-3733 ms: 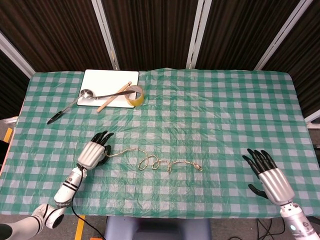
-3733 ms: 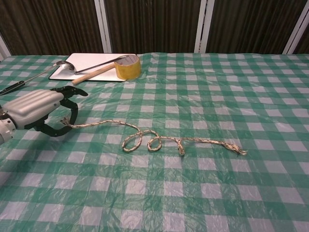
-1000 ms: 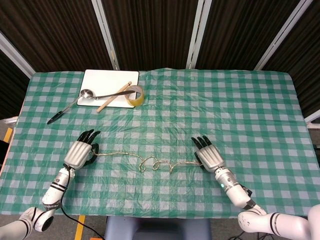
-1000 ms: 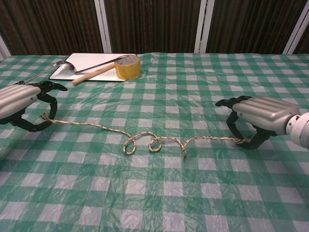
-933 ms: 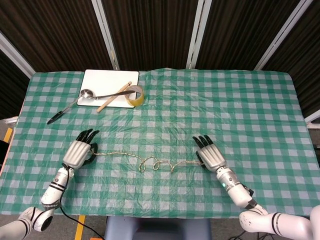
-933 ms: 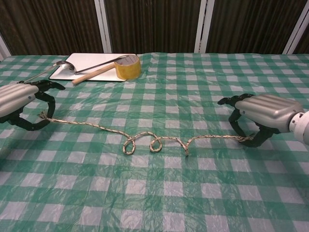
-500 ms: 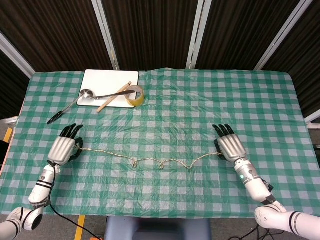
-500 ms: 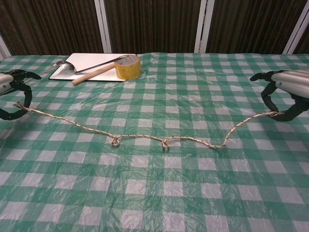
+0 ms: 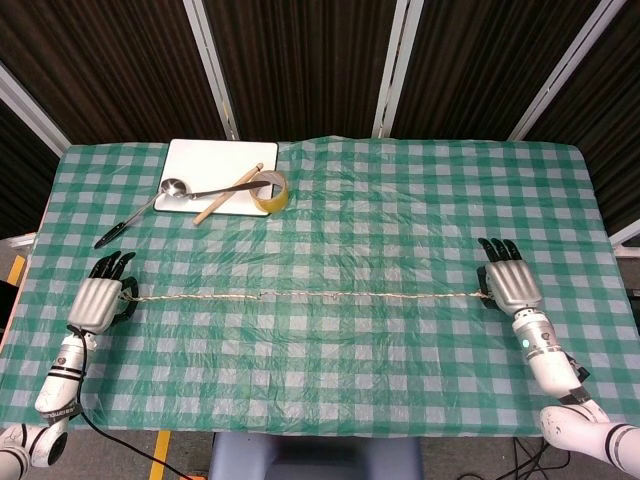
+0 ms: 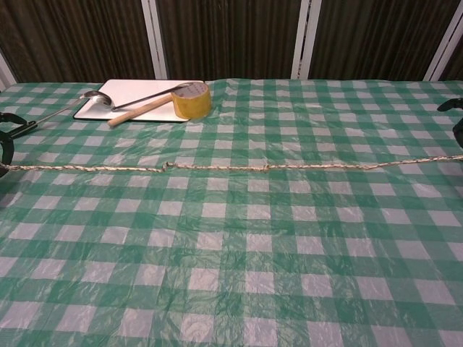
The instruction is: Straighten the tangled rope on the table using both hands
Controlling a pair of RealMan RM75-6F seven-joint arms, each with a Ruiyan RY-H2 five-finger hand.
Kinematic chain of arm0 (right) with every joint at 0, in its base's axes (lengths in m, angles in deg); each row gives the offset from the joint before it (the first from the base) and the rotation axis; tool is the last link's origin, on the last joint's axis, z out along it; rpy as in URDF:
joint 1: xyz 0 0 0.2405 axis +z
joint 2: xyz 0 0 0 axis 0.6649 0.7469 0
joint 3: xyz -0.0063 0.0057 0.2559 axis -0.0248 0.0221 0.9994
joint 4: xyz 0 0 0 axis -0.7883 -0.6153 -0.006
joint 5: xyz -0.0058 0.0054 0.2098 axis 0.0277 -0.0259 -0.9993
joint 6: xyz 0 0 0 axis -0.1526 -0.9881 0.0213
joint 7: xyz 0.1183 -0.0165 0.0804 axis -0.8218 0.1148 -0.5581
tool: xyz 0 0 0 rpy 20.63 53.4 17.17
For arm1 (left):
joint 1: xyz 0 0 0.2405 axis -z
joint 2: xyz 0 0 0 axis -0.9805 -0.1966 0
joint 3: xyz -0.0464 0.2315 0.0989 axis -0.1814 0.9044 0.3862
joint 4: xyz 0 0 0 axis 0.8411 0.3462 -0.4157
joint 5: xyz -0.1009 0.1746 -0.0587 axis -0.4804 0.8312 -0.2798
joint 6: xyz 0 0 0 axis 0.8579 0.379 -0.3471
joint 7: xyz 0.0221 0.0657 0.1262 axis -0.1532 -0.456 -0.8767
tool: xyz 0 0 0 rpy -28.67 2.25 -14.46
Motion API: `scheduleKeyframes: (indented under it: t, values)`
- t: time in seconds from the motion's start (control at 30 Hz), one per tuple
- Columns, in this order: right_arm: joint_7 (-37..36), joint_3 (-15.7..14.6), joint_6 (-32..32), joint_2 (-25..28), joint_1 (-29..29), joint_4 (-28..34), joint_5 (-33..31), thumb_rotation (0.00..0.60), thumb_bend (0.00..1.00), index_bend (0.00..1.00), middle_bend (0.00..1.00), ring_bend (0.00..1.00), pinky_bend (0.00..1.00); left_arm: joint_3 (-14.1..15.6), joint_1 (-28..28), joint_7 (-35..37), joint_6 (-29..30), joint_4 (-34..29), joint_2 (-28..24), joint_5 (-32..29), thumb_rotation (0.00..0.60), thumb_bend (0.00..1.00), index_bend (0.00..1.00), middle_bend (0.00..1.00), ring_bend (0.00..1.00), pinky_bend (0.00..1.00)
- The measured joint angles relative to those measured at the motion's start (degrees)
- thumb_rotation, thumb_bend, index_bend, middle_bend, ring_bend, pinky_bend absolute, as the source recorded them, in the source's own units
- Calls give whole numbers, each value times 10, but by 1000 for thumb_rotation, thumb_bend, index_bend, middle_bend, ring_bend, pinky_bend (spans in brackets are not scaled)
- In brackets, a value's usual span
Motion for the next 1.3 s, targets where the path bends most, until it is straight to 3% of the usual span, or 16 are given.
scheduleKeyframes:
  t: [0.73, 1.3]
  values:
    - [-43, -7, 34, -40, -13, -100, 4, 600, 516, 830, 160, 0, 0, 6, 8, 24, -42, 68, 38, 5, 600, 427, 649, 73, 0, 116]
    - [-53, -3, 50, -54, -15, -132, 5, 600, 516, 830, 160, 0, 0, 7, 18, 4, -69, 101, 60, 5, 600, 423, 650, 73, 0, 115]
